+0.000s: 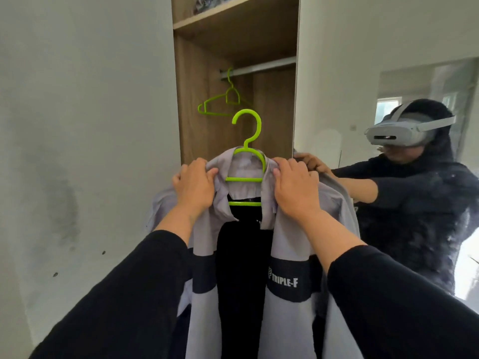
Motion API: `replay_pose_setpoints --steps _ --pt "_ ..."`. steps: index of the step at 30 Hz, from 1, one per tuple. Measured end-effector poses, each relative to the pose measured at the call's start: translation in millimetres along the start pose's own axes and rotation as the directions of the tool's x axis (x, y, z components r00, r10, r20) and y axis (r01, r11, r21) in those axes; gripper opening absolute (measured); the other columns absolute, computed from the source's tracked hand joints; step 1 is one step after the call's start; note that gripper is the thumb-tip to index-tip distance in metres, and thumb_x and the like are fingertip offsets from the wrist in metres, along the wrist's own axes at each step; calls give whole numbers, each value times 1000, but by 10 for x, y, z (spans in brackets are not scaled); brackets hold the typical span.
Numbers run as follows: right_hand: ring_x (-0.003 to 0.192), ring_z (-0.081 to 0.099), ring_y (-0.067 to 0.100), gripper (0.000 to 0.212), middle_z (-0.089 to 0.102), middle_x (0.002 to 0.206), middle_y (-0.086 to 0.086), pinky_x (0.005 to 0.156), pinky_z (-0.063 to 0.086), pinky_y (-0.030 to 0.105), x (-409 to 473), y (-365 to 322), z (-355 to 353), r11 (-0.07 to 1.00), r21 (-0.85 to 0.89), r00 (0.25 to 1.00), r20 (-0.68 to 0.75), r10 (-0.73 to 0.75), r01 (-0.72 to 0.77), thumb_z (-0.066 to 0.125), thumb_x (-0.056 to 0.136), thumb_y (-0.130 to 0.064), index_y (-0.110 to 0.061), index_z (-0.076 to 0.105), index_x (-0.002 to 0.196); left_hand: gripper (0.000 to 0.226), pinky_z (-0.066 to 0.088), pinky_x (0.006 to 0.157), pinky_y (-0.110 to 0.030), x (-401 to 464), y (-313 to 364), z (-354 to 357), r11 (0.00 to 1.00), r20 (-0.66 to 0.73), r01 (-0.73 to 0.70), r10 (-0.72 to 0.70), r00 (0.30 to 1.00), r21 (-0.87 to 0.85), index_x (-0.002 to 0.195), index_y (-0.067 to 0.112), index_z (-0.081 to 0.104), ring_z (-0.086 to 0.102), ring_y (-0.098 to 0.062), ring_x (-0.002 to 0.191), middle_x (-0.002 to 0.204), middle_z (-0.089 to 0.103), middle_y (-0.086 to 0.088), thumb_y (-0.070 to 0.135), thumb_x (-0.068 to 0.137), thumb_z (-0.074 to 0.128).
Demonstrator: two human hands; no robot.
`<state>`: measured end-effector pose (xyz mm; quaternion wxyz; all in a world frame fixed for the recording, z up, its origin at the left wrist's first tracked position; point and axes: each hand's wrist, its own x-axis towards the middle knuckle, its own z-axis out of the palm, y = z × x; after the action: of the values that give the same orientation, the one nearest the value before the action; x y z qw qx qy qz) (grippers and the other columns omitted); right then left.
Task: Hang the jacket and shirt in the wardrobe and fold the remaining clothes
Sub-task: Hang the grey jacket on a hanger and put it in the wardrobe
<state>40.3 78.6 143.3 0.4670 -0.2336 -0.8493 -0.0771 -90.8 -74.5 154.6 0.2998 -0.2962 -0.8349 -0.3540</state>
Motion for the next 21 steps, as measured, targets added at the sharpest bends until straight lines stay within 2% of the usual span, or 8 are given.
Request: replay_pose_setpoints --steps 2,5,7,10,15,18,21 --pt "100 52 30 31 59 108 6 76 33 40 185 55 116 998 -53 997 -73 -28 24 35 100 -26 -22 53 125 22 29 89 -39 195 35 111 1000 17 -22 22 1000 -17 100 10 50 45 -34 113 112 58 -14 29 100 38" --pt "78 58 29 25 61 84 5 64 37 36 430 84 278 986 -160 964 -250 -87 48 45 91 -23 -22 64 107 20 29 91 -41 487 5 267 998 30 -43 44 999 -36 98 12 47 42 -33 114 115 56 -14 29 100 37" --pt "70 58 28 19 60 76 3 60 39 34 593 68 355 969 -243 942 -312 -121 44 55 85 -21 -23 66 100 20 31 92 -42 693 -25 378 996 32 -65 67 997 -53 98 12 46 42 -34 114 117 55 -15 29 101 36" --pt "64 57 28 21 59 71 3 60 41 34 831 38 450 945 -324 923 -352 -158 38 64 77 -18 -23 69 98 27 33 89 -43 1005 -56 579 993 38 -88 91 995 -81 105 5 48 42 -38 114 120 53 -18 28 101 35" --pt "58 57 25 30 58 67 2 55 37 31 1216 -154 597 876 -483 910 -354 -216 20 49 73 -18 -22 70 93 29 37 89 -46 1650 -158 1023 969 79 -133 152 985 -206 110 3 47 43 -38 116 121 51 -20 28 101 33" --pt "56 58 25 20 59 64 2 54 37 30 1469 -214 691 835 -549 908 -365 -203 -34 61 66 -17 -22 68 84 30 38 90 -48 2042 -120 1285 936 94 -196 232 968 -293 110 2 47 42 -39 118 122 50 -22 27 101 33" --pt "54 58 28 26 59 62 5 52 35 29 1734 -260 820 811 -580 918 -360 -168 -79 74 60 -14 -19 65 84 32 39 90 -47 2434 -80 1507 905 121 -243 301 946 -350 110 1 48 43 -39 118 122 51 -22 29 102 33"
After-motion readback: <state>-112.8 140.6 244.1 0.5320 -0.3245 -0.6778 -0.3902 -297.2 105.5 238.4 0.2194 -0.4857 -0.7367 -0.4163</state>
